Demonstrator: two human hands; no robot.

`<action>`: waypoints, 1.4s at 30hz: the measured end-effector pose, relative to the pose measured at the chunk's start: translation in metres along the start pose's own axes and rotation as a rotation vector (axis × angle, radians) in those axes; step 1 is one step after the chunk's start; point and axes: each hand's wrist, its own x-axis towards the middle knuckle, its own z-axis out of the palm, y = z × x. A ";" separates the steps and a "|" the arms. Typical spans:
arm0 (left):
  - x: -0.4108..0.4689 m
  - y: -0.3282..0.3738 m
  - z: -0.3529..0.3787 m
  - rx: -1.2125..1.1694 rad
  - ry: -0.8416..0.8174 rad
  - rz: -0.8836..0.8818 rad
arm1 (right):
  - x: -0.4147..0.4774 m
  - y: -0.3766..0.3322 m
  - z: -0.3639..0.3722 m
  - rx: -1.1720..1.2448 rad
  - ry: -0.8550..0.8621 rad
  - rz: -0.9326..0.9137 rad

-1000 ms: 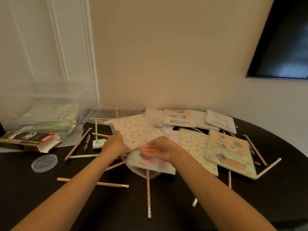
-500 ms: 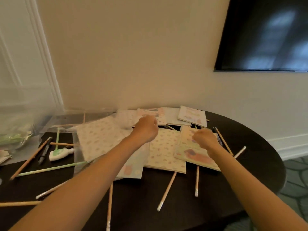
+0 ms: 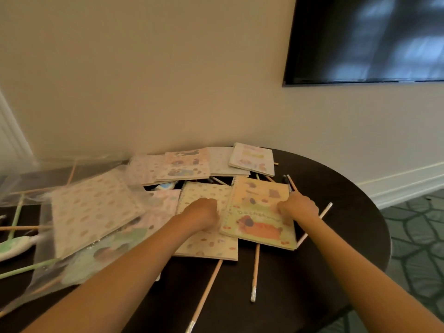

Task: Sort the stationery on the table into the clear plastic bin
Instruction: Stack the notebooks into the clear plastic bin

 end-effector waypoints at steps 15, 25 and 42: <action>-0.001 0.012 0.010 -0.017 0.030 -0.039 | 0.006 0.008 -0.032 0.694 0.064 -0.173; -0.004 0.047 0.021 0.040 -0.039 -0.205 | 0.006 0.061 -0.020 0.801 -0.022 0.015; -0.018 0.056 0.000 0.152 0.109 -0.275 | -0.001 0.052 0.001 0.360 -0.112 -0.286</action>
